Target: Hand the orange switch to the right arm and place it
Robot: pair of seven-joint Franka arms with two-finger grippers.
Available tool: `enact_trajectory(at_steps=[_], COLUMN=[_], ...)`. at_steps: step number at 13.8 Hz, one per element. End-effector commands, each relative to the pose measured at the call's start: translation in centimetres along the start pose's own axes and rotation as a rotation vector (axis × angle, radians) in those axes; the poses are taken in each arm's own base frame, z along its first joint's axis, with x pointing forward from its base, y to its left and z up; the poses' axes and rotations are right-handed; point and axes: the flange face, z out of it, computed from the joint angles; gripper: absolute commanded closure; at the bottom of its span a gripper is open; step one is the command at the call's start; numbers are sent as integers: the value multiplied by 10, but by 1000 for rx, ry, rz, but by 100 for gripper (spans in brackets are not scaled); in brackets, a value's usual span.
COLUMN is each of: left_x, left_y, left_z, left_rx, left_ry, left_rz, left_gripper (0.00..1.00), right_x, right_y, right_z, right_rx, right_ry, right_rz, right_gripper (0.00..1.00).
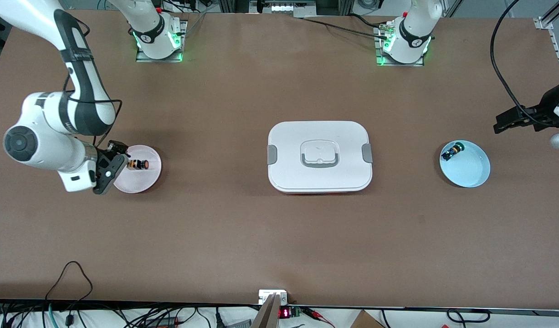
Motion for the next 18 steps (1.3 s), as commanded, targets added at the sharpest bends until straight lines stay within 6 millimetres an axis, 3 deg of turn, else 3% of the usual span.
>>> enact_trajectory(at_steps=[1,4,8,12,14,18], left_x=[-7,-6,-6,-6,-6,-6], left_y=[-1,-1,0,-1,0,1], left_z=[-3,-4,-5,-6,-6,-10], left_rx=[-6,-5,-5,-5,-7,-14], left_ry=[15,18,18,16,16,24], left_rz=[-2,1,1,-13,-13,-13], left_gripper=[0,0,0,0,0,0], right_x=[4,9,22,-3,-13,-42], right_y=[-15,-39,-62,-46,-35,-17], right_z=[-33,-54,-105,-170,-203,-227], right_rx=[19,56,162,56,-91,-138], right_ry=[3,-37,-68,-12,9,34], right_rz=[252,467,805,794,799,864], right_gripper=[0,0,0,0,0,0])
